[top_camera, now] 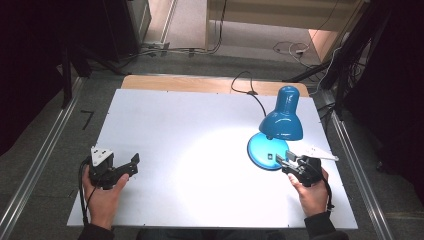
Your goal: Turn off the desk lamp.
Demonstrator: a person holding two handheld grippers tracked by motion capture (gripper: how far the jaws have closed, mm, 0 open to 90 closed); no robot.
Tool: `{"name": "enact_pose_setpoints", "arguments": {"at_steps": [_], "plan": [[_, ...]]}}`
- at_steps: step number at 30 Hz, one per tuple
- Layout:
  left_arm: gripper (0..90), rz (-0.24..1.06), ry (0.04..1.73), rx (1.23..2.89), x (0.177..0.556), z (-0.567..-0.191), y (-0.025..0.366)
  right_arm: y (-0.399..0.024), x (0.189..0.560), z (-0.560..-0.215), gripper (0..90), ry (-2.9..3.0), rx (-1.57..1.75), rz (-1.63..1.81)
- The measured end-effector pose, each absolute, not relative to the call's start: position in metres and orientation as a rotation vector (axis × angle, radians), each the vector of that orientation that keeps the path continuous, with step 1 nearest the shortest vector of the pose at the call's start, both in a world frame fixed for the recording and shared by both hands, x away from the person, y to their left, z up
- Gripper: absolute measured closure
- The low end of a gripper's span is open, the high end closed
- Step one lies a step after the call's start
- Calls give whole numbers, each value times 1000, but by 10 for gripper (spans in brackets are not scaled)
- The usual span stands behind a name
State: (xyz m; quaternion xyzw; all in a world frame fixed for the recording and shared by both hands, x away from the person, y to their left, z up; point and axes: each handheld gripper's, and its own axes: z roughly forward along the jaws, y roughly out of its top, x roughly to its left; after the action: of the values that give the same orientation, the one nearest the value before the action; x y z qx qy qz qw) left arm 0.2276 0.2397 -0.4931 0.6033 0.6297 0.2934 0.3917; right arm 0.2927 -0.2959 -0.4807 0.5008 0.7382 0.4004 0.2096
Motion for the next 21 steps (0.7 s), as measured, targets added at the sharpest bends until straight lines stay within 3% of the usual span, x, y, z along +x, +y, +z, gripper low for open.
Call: {"name": "enact_pose_setpoints", "arguments": {"at_steps": [9,21], "plan": [[143,744,1599,1531,228,-493,240,-292,295,-482,626,2059,1384,1130],[143,742,1596,1529,228,-493,240,-286,298,-481,870,2069,1362,1158]]}}
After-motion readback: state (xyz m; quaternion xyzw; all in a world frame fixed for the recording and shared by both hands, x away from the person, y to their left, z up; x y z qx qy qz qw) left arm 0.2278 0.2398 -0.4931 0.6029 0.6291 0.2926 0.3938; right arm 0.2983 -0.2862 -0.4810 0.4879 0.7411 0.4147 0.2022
